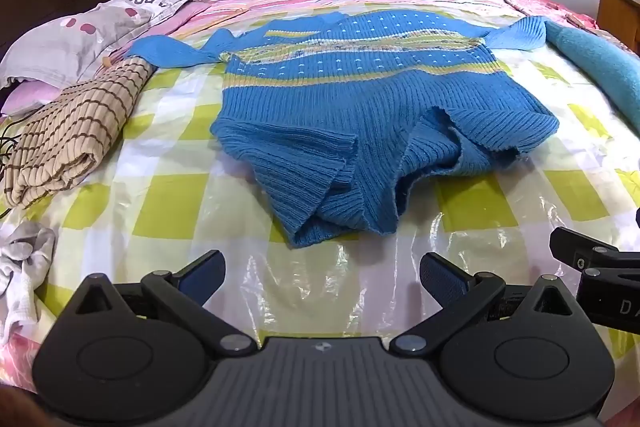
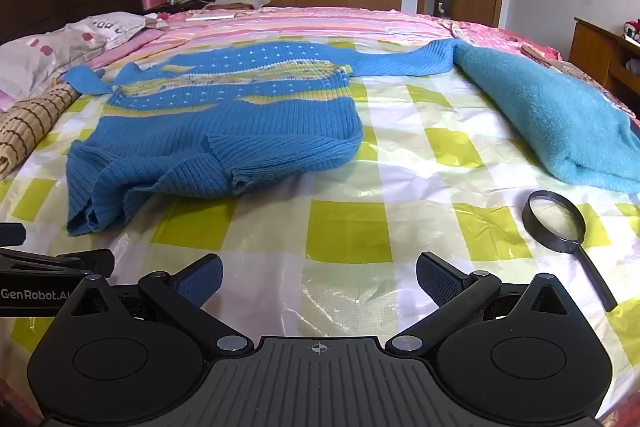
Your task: Fold small clothes
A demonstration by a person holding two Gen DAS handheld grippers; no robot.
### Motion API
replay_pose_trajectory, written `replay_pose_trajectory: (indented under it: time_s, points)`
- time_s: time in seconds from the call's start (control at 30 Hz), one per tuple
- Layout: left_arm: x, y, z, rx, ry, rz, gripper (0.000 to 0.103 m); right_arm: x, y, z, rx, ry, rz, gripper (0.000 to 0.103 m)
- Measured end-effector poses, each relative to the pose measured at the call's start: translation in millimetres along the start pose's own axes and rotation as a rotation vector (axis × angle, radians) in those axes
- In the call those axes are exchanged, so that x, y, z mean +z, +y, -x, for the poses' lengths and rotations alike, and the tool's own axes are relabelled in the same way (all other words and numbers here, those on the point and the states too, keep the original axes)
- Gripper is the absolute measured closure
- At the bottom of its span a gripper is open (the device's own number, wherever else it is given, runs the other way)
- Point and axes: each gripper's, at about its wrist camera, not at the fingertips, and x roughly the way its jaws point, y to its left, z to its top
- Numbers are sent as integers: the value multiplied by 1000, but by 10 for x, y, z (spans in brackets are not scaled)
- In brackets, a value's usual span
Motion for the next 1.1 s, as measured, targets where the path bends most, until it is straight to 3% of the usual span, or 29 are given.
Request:
replay_pose_trajectory:
  time_s: [1.1]
  points:
    - [-14,-24,-33,-10,23,-27,0,13,-22,16,10,-2,-12,0]
